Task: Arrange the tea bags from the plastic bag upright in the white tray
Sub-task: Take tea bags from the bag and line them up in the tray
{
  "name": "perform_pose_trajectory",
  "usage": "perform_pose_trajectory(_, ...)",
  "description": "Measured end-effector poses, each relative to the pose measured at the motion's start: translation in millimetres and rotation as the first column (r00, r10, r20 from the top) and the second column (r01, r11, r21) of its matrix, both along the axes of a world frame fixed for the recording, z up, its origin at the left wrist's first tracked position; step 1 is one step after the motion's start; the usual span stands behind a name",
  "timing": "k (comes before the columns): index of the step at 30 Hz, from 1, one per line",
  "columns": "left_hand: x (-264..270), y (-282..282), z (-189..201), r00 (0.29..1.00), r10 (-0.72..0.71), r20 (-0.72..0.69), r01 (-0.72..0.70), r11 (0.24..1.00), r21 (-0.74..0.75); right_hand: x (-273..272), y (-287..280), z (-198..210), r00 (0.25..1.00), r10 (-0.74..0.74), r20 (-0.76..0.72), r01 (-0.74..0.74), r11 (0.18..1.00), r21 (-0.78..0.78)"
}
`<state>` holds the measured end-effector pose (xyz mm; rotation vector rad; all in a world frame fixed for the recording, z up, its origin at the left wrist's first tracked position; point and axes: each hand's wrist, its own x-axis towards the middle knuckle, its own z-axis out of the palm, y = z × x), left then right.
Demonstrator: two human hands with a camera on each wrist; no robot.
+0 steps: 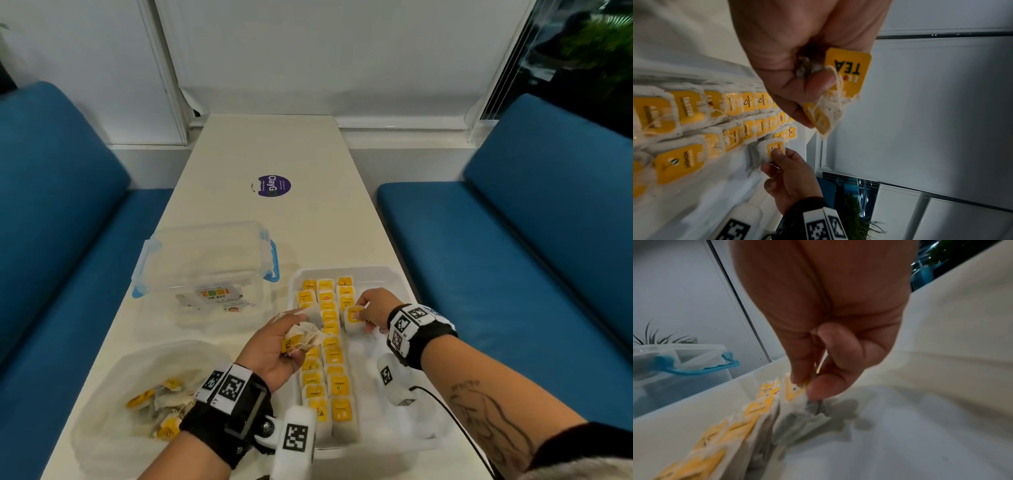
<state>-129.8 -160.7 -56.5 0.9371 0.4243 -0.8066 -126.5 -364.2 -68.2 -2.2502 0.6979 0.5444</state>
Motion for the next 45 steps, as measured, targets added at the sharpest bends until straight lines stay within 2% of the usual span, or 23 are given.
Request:
perform_pose_trajectory(6,0,4,-6,1.000,-0.001,-0.010,0.001,1.000,-0.006,11,4,-8,0.998,-0.052,0.028,0.052,0.999,0.007)
perform_pose_trajectory(10,0,4,-8,1.000,-0.003,-0.020,0.003,1.000,-0.014,12,9,-15,0.996,-0.059,0.069,0.067,0.991,-0.118)
perform_pose_trajectory(13,0,4,-7,0.999,-0.011,-0.036,0.009,0.999,-0.042,8,11,-10,0.979,-0.068,0.194,0.098,0.984,-0.149)
perform_pose_trajectory(14,0,4,-5,0.999,-0.012,-0.044,0.009,0.998,-0.065,6,12,-5,0.957,-0.072,0.281,0.108,0.987,-0.116)
perform_pose_trajectory(16,1,5,-3,0.998,-0.020,-0.059,0.013,0.993,-0.113,0,19,13,0.915,-0.099,0.391,0.080,0.995,0.065)
perform_pose_trajectory(18,1,4,-1,0.998,-0.035,-0.061,0.026,0.989,-0.142,-10,28,34,0.922,-0.073,0.380,-0.050,0.951,0.305)
perform_pose_trajectory(20,2,1,0,0.998,-0.058,-0.040,0.050,0.984,-0.174,-20,38,53,0.933,0.030,0.358,-0.186,0.893,0.409)
perform_pose_trajectory(23,1,-3,2,0.992,-0.125,0.017,0.126,0.969,-0.212,-28,45,65,0.903,0.159,0.399,-0.288,0.913,0.288)
perform_pose_trajectory(26,-2,-6,2,0.987,-0.149,0.056,0.157,0.965,-0.208,-31,44,67,0.899,0.159,0.408,-0.277,0.928,0.248)
perform_pose_trajectory(30,-4,-5,2,0.991,-0.133,0.032,0.136,0.981,-0.141,-35,39,66,0.891,0.017,0.453,-0.175,0.935,0.309)
perform_pose_trajectory(32,-4,-5,3,0.995,-0.096,0.021,0.098,0.986,-0.132,-37,39,66,0.840,-0.095,0.535,-0.102,0.940,0.327)
perform_pose_trajectory(34,-4,-5,4,0.997,-0.065,0.045,0.069,0.993,-0.098,-40,41,65,0.765,-0.119,0.632,-0.051,0.968,0.244)
perform_pose_trajectory(36,-4,-6,5,0.992,-0.058,0.113,0.063,0.997,-0.046,-44,46,60,0.682,0.036,0.730,-0.080,0.997,0.025)
perform_pose_trajectory(38,-3,-8,7,0.983,-0.058,0.174,0.059,0.998,-0.004,-49,52,52,0.600,0.237,0.764,-0.175,0.971,-0.164)
perform_pose_trajectory(40,-2,-11,10,0.974,-0.051,0.222,0.044,0.998,0.037,-53,54,43,0.570,0.327,0.754,-0.232,0.944,-0.234)
perform_pose_trajectory(43,0,-11,12,0.949,-0.059,0.309,0.023,0.993,0.119,-57,54,40,0.589,0.259,0.766,-0.231,0.962,-0.148)
perform_pose_trajectory(45,0,-10,12,0.936,-0.070,0.344,0.017,0.988,0.154,-59,51,44,0.617,0.123,0.778,-0.170,0.985,-0.021)
